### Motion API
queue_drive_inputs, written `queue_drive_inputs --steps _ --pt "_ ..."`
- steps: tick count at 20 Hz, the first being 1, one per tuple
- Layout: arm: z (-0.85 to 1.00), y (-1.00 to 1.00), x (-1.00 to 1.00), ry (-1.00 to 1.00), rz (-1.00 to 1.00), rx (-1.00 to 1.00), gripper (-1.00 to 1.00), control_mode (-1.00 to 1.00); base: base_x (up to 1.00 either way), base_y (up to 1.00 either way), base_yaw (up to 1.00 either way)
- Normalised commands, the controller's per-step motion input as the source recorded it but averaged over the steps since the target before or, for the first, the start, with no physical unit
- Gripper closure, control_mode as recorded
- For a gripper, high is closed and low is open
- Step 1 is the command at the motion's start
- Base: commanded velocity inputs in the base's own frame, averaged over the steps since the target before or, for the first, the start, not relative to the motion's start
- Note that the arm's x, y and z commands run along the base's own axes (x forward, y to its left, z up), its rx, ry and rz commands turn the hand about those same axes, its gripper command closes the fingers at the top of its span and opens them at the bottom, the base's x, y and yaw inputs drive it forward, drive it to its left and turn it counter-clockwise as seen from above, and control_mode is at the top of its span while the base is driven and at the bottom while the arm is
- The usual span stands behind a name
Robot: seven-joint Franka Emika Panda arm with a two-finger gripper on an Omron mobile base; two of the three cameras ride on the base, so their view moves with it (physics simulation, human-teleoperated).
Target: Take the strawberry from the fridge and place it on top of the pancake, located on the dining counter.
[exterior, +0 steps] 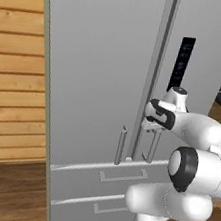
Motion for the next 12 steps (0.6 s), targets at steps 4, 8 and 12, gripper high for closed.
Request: queue_drive_inputs --steps 4,8,12 --pt "-0.43 -0.02 0.13 0.0 0.0 0.0 -1.0 -1.0 0.0 0.0 0.0" --pt "-0.51 0.0 -0.32 0.0 0.0 -0.05 1.0 -1.0 0.0 0.0 0.0" --pt "-0.32 -0.08 -0.54 0.0 0.0 -0.02 1.0 -1.0 0.0 0.0 0.0"
